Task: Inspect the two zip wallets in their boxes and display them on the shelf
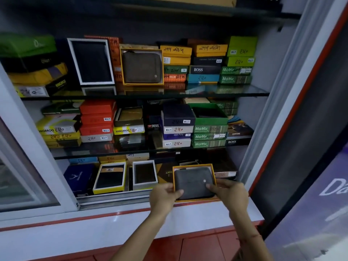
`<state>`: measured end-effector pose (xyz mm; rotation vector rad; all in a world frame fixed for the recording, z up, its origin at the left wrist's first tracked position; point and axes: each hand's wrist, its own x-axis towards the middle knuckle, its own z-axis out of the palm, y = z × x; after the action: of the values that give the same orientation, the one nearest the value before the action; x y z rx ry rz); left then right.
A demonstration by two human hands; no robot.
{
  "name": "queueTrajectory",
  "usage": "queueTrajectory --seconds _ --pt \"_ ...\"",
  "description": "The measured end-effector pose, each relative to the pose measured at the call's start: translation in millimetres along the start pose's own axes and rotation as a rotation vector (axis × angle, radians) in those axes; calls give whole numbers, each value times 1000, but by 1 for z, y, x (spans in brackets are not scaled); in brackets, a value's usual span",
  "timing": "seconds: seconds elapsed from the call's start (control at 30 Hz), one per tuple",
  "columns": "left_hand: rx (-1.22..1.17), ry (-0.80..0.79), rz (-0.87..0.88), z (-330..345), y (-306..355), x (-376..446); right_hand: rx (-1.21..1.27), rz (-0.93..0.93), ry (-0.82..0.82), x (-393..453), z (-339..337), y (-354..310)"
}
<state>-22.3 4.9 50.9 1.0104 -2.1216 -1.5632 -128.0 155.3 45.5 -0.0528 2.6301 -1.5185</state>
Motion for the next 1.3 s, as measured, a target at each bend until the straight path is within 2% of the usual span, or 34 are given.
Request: queueTrajectory --seconds 0.13,0.3,0.4,0.53,0.87,1.1,1.3 --pt "1 70 191 -25 70 10 128 -87 37 11 -32 -67" --pt "35 132 443 -62 159 34 190 -312 150 34 -64 -155" --pt "42 199 516 -76 202 54 215 -384 191 57 -72 -203" --pt "80 256 527 -82 240 92 216 -417 209 88 -67 -248" --pt "282 379 492 -63 262 166 202 -395 208 154 -21 -279" --pt "562 427 546 -61 270 169 174 -411 216 162 -18 -277" --pt "678 423 606 -65 266 149 1 -500 236 151 -26 -274"
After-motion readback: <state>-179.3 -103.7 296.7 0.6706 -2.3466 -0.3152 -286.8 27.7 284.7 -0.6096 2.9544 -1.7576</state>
